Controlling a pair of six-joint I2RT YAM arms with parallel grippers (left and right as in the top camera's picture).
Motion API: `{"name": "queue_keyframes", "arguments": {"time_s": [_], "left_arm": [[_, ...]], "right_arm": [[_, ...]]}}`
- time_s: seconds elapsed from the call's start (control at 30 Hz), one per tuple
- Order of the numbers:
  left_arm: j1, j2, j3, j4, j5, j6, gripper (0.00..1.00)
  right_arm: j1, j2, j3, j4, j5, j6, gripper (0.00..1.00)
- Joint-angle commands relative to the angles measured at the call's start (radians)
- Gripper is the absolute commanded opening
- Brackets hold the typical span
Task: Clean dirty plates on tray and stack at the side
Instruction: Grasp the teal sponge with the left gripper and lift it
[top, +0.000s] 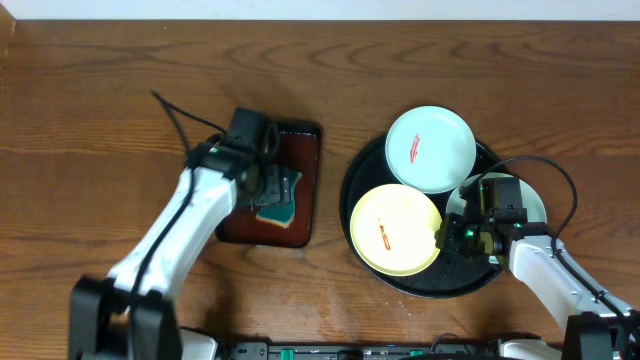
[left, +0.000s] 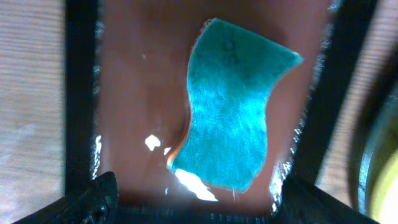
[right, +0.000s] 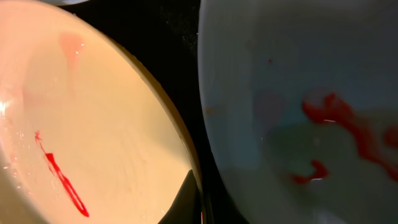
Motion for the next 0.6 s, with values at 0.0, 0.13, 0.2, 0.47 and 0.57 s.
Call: {"name": "queue_keyframes", "arguments": {"time_s": [0.0,0.13,0.2,0.47,0.57], "left_arm": [[0.005,0.103,-0.011,0.043,-0.009,-0.025,0.80],[0.005,0.198,-0.011,0.102,0.070,-0.018,0.70],[0.005,0.232,-0.011,0.138,0.107,0.021,0.65],[0.005,0.324,-0.011,0.211,0.087,0.089,0.20],[0.005,0.336,-0.011,0.206,0.053,0.088,0.08]], "right_arm": [[0.003,0.016,0.000,0.010,0.111,0.058,0.01],[0.003,0.016,0.000,0.010,0.111,0.057,0.01],[0.003,0.016,0.000,0.010,0.111,0.057,0.01],[0.003,0.016,0.000,0.012,0.111,0.057,0.01],[0.003,0.016,0.000,0.012,0.110,0.057,0.01]]}}
